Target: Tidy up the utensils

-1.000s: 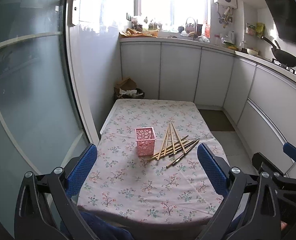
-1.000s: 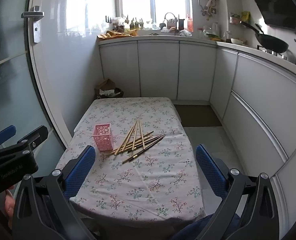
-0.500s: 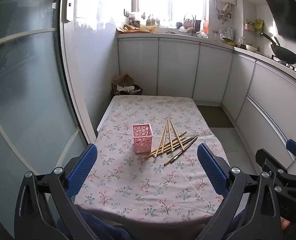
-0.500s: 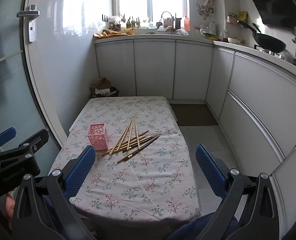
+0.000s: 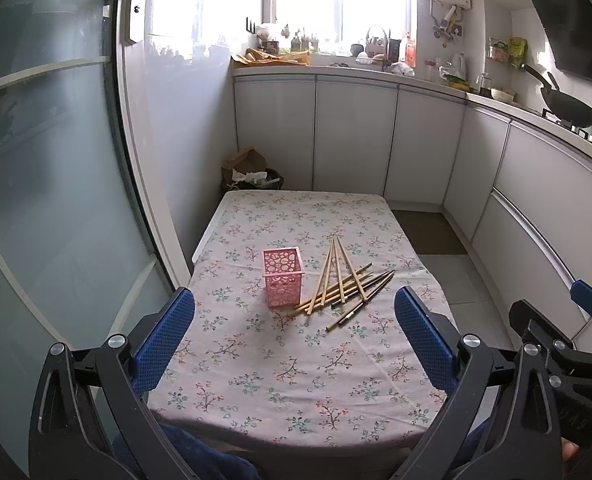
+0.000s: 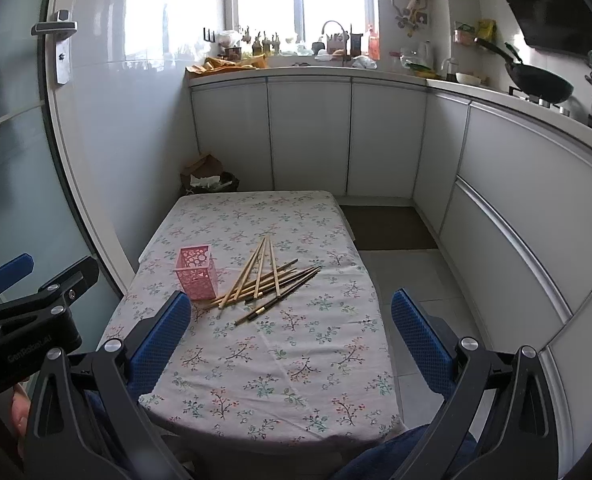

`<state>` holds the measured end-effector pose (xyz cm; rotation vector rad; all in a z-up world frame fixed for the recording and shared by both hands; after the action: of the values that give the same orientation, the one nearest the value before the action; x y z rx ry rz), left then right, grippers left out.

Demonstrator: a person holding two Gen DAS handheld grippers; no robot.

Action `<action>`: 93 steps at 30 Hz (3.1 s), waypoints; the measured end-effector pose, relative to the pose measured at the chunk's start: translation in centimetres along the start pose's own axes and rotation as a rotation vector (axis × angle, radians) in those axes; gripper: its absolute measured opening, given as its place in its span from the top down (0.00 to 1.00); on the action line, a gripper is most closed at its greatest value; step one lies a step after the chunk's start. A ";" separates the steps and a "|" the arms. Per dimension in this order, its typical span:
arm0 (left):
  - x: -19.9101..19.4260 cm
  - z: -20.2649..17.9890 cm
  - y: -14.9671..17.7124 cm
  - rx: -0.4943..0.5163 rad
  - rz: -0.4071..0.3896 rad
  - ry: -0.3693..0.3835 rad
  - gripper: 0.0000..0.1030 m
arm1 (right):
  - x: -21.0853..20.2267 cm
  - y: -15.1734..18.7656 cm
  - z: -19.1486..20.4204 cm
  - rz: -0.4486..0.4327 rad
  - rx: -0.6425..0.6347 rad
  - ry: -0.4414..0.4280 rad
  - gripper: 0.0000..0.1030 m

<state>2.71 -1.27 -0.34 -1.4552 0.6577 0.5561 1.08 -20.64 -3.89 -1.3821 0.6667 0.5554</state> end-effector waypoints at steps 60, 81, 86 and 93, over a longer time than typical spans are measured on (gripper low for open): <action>22.2 -1.9 -7.9 0.054 0.333 0.137 0.07 | 28.5 -8.2 -7.1 0.483 0.362 -0.349 0.22; 47.5 -7.3 -9.7 0.188 0.677 -0.068 0.63 | 39.7 -7.3 -11.6 0.608 0.392 -0.317 0.52; 49.5 -7.0 -8.6 0.216 0.738 -0.136 0.70 | 39.8 -7.5 -11.6 0.608 0.397 -0.342 0.52; 50.1 -7.6 -7.6 0.224 0.774 -0.103 0.92 | 39.8 -7.7 -11.5 0.602 0.395 -0.352 0.52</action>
<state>43.07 -11.66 -30.22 -0.9208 1.1657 1.1036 33.19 -34.07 -27.62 -0.6753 0.8489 1.0522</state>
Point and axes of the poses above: each gripper's, at about its wrist camera, not at the fingertips, and x roughly the way its jaws point, z to its left, y to its underside, the point moved 3 cm from there along x, roughly the way its jaws point, and after that the axes turned 11 degrees about z, right-handed, at the moved point
